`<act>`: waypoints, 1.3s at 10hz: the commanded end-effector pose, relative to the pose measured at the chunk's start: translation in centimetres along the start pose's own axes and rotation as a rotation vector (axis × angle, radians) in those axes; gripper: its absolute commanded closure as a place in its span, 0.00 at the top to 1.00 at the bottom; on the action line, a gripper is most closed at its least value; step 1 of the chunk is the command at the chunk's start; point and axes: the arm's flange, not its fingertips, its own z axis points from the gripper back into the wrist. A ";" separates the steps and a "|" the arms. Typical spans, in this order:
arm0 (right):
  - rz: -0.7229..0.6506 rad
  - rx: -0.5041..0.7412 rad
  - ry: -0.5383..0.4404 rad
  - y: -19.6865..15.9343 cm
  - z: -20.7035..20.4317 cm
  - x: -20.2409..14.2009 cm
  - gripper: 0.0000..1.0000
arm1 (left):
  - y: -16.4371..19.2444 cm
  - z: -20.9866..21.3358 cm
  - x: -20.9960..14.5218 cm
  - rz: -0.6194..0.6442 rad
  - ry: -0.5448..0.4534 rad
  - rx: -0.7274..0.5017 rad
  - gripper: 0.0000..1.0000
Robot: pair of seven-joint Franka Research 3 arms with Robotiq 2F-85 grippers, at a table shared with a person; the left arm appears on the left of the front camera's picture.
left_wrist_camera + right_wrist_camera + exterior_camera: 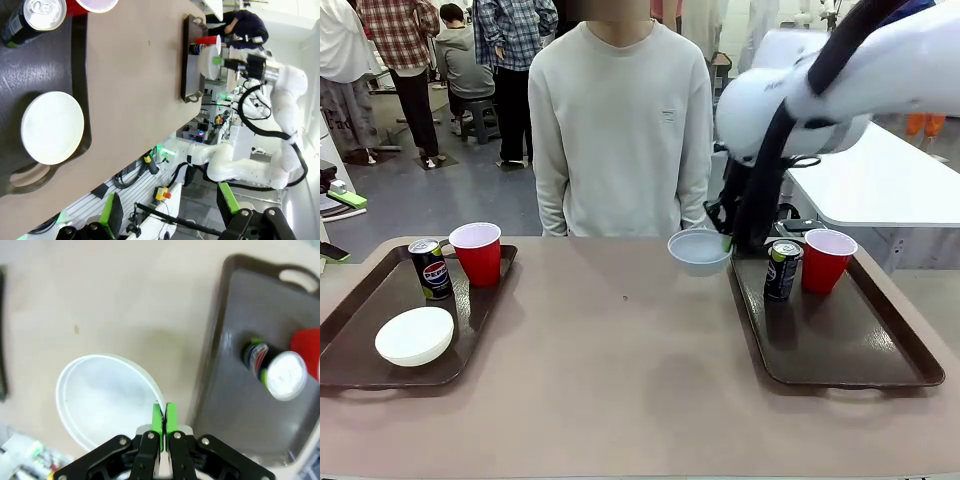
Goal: Prepare tableware on both trays.
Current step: Pick up a Picnic Bowl from the table and place it on a Handle tray.
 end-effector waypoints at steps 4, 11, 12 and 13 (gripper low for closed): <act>-0.004 -0.022 0.012 -6.4 2.7 -6.6 0.03 | -0.1 0.2 -0.2 -0.008 0.000 -0.013 1.00; 0.081 -0.044 0.041 -10.4 1.3 -7.8 0.03 | -0.1 0.2 -0.2 -0.008 0.000 -0.013 1.00; 0.081 -0.044 0.041 -10.4 1.3 -7.8 0.03 | -0.1 0.2 -0.2 -0.008 0.000 -0.013 1.00; 0.087 -0.044 0.044 -11.0 0.9 -7.7 0.04 | -0.1 0.2 -0.2 -0.008 0.000 -0.013 1.00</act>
